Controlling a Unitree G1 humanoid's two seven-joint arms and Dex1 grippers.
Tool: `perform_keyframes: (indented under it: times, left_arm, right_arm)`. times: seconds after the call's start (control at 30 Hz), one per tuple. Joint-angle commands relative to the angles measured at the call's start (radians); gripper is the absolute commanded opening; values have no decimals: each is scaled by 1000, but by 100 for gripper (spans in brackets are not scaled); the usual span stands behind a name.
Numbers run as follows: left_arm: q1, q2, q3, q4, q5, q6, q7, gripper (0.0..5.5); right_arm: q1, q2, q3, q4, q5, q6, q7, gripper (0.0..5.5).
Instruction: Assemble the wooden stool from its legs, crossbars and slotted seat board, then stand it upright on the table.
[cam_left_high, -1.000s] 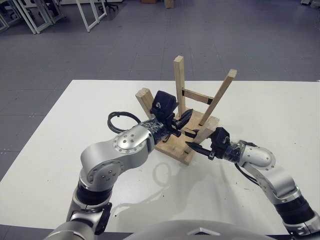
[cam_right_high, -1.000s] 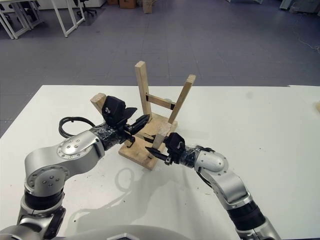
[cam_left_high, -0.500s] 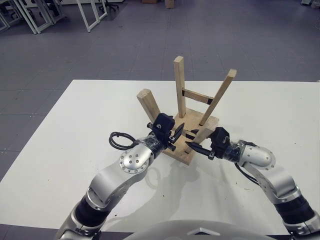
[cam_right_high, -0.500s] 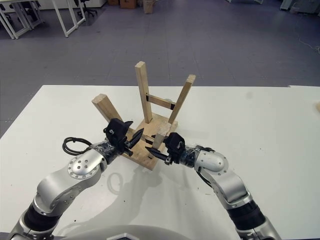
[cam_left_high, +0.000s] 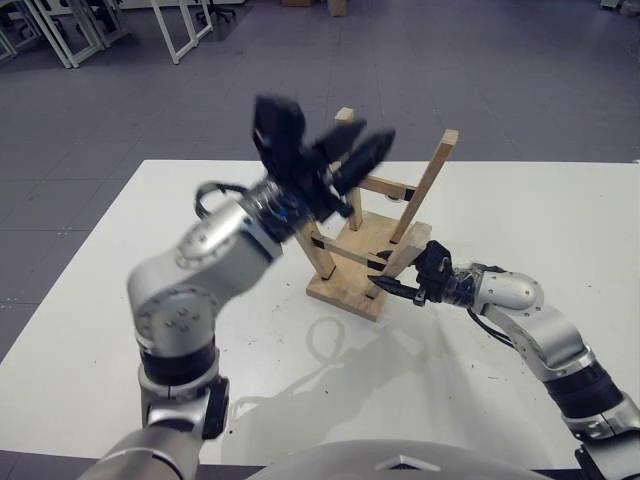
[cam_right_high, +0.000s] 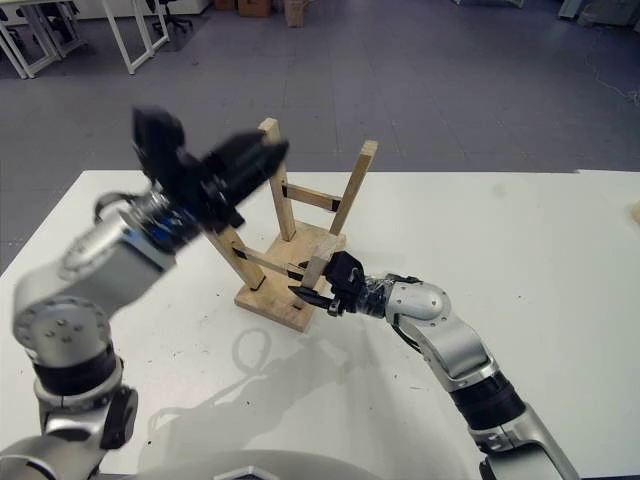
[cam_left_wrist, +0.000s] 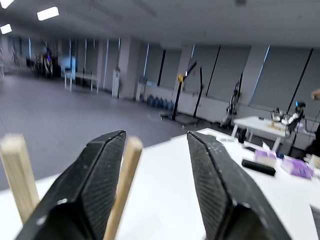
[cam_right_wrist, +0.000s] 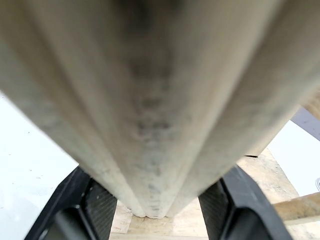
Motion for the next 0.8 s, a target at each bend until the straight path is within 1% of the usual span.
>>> perform_keyframes:
  times: [0.03,0.2,0.27,0.33,0.37,0.47,0.53,0.57,0.6,0.7,0.77,0.8]
  left_arm:
    - [-145,94,51,146,90,75,99,230]
    - [-116,109,-27,260,215,143,100,230]
    - [-134,102,-28,271,239,157,87,230]
    - [-192,92,-1,291,254,133,68,230]
    - [-252,94,17,314,271,96,54,230]
    - [-418,130,48,385,328,27,8,230]
    - [-403,138,38,396,343,50,-16,230]
    - [-345,131,28,387,339,86,-19,230]
    - [-241,131,-8,376,367,111,-13,230]
    - [129,125,-158,336,436,124,-50,230]
    - [290,95,-240,297,465,116,-54,230]
    - [335,78,-269,269,468,116,-48,230]
  right_arm:
    - [140,-88,92,181,-133,128,39,202]
    - [136,-72,94,148,-123,134,31,202]
    - [135,-70,88,139,-120,135,25,202]
    - [136,-68,84,134,-118,133,20,202]
    - [135,-66,82,134,-118,133,17,202]
    - [128,-59,77,134,-117,132,10,202]
    - [129,-59,77,130,-116,131,9,202]
    - [130,-59,78,128,-116,131,9,202]
    - [133,-59,78,125,-115,132,7,202]
    - [141,-60,77,116,-111,136,4,202]
    - [141,-62,75,112,-107,140,3,202]
    - [140,-64,74,112,-106,142,4,202]
